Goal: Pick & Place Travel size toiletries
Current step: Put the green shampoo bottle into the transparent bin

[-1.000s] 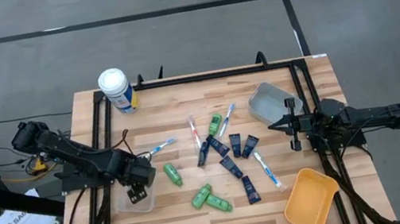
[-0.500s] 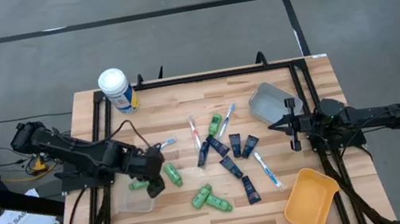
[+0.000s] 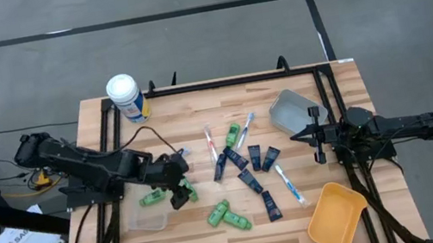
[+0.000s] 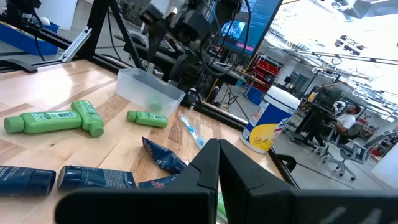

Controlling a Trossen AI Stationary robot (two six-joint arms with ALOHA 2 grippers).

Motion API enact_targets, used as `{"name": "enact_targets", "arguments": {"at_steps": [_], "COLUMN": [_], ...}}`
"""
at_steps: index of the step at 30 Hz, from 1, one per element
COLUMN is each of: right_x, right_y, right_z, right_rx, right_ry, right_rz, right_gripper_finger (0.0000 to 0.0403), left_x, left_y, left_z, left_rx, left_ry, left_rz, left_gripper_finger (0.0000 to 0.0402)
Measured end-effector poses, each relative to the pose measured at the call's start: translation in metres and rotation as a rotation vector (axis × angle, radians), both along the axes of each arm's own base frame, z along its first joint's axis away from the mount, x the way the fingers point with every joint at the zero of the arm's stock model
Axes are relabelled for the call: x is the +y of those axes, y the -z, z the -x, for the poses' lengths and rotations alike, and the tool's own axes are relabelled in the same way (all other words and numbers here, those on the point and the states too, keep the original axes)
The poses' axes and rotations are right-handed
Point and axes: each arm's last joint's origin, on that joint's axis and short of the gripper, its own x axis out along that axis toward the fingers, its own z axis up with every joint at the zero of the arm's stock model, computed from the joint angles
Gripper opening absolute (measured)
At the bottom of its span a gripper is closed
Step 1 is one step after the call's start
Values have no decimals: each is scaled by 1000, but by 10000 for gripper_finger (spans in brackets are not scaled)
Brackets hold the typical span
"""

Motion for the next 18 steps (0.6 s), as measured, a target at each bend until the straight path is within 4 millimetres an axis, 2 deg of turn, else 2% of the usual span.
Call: {"name": "enact_targets", "arguments": {"at_steps": [3,7,12,18], "right_x": [0,0,0,0], "right_y": [0,0,0,0], "right_z": [0,0,0,0], "right_rx": [1,1,1,1], "right_ry": [0,0,0,0], "right_rz": [0,0,0,0], "right_gripper_finger": [0,0,0,0], "left_x": [2,-2,-6,-7], "left_y": [9,33,63,81], "left_z": [-13,-27,-38,-44], "left_rx": [-3,69,171,217], "left_ry": [74,286,594,809], "left_rz": [-47,-146,-275,-371], "left_gripper_finger": [273,273,273,273]}}
